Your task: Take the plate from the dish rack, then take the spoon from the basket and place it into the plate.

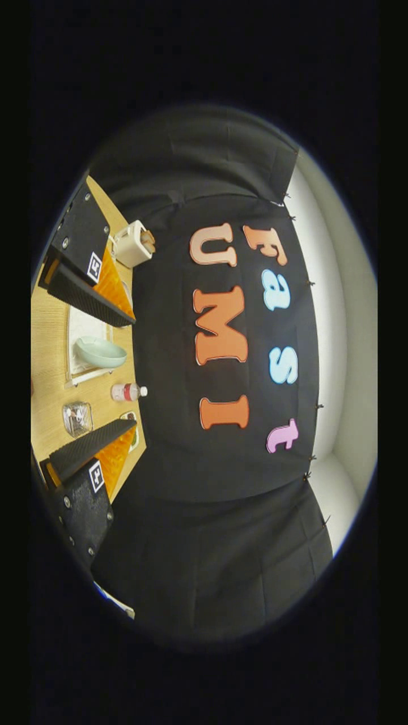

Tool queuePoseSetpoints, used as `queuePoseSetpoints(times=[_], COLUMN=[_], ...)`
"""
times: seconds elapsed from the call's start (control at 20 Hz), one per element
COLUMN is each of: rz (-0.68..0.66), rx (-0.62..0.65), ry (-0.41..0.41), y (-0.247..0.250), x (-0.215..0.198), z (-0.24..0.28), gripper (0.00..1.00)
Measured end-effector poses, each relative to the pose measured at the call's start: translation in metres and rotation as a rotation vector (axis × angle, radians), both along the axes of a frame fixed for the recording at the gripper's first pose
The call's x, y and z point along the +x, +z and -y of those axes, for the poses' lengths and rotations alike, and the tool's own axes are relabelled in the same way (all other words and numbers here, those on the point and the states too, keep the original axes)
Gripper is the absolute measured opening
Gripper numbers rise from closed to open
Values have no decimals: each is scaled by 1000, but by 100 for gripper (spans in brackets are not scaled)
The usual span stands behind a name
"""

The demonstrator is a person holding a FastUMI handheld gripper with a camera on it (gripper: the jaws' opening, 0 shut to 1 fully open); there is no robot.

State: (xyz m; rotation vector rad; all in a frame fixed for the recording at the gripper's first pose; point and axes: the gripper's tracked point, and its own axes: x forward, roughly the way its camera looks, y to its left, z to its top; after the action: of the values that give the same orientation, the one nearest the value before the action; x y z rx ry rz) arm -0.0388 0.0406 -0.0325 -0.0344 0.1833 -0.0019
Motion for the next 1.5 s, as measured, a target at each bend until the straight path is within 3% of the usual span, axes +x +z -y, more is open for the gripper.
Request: queuePoseSetpoints(times=[0.9,1.5], rz=[-75,-249], rx=[-53,-67], ry=[-5,34], y=[-22,-102], x=[14,78], z=[7,-19], gripper=[98,98])
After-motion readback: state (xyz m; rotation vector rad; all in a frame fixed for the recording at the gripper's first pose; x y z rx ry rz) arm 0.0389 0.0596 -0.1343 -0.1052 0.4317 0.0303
